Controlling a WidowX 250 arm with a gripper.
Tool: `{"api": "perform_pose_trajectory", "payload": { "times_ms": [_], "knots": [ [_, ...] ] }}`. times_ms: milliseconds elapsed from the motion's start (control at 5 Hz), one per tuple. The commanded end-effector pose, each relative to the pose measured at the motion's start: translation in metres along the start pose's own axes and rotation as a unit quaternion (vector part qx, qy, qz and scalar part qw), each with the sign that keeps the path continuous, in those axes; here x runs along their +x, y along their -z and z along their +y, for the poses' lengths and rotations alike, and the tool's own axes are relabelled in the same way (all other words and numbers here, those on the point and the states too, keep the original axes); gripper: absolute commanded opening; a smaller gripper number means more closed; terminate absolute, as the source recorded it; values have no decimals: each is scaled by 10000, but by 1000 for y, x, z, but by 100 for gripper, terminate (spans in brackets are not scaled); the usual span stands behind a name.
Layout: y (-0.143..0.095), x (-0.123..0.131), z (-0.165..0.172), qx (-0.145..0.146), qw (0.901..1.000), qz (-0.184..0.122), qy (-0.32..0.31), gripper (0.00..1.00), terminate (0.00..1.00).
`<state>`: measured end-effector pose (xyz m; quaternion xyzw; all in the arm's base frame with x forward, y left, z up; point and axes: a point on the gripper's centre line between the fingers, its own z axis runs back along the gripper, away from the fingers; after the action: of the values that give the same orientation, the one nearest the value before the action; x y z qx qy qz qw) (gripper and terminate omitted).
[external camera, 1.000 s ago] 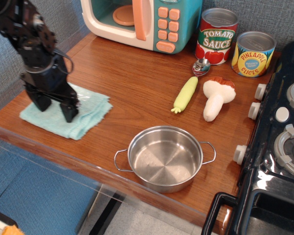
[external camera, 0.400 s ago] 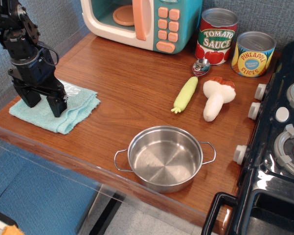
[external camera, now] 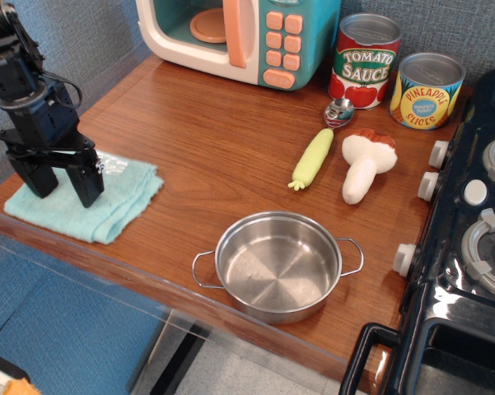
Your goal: Move the towel to the lower left of the table.
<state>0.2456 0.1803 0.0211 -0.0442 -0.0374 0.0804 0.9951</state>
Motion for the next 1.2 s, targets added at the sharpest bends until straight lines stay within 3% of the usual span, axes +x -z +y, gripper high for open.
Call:
{"api": "perform_pose_trajectory", "payload": {
  "times_ms": [0, 400, 1000],
  "knots": [
    [-43, 6, -13, 728, 9971, 205, 26, 100, 0],
    [-46, 9, -24, 1254, 9917, 275, 83, 100, 0],
    [-50, 9, -27, 1353, 9907, 159, -22, 100, 0]
  ]
}}
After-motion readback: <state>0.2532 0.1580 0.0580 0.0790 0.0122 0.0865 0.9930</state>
